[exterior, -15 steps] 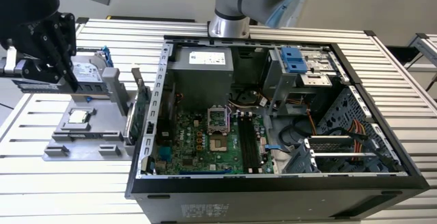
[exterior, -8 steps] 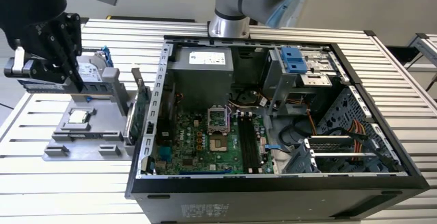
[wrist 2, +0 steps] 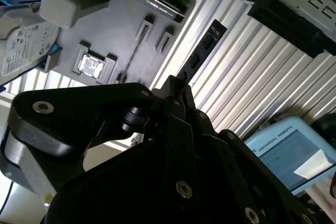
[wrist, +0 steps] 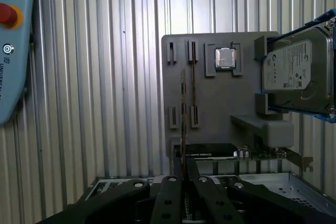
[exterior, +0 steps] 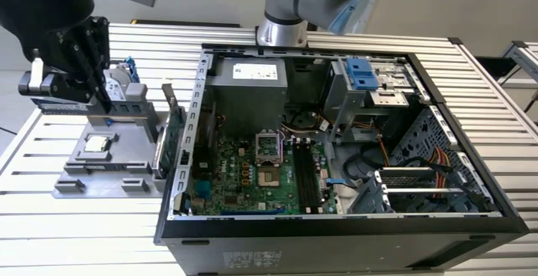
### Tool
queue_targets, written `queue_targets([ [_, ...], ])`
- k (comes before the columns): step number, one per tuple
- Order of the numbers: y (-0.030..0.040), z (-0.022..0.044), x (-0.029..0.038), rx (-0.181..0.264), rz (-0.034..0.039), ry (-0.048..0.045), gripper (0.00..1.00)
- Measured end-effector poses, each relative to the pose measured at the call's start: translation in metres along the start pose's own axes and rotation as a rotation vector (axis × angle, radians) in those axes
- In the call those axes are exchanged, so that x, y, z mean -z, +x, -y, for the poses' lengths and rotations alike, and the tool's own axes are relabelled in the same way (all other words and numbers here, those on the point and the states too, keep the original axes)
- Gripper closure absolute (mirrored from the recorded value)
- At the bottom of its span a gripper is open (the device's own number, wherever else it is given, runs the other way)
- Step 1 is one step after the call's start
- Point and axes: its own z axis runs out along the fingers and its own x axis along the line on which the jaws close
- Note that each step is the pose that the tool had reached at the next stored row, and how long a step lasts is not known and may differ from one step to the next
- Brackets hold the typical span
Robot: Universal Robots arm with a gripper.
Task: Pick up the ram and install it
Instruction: 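Pick up the ram and move it above insertion slot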
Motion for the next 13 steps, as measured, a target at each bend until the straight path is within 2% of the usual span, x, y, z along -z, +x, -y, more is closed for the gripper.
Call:
queue_targets([
  [13,-0.0009,0.019,0.0002,0.0,0.0,0.0,1.0],
])
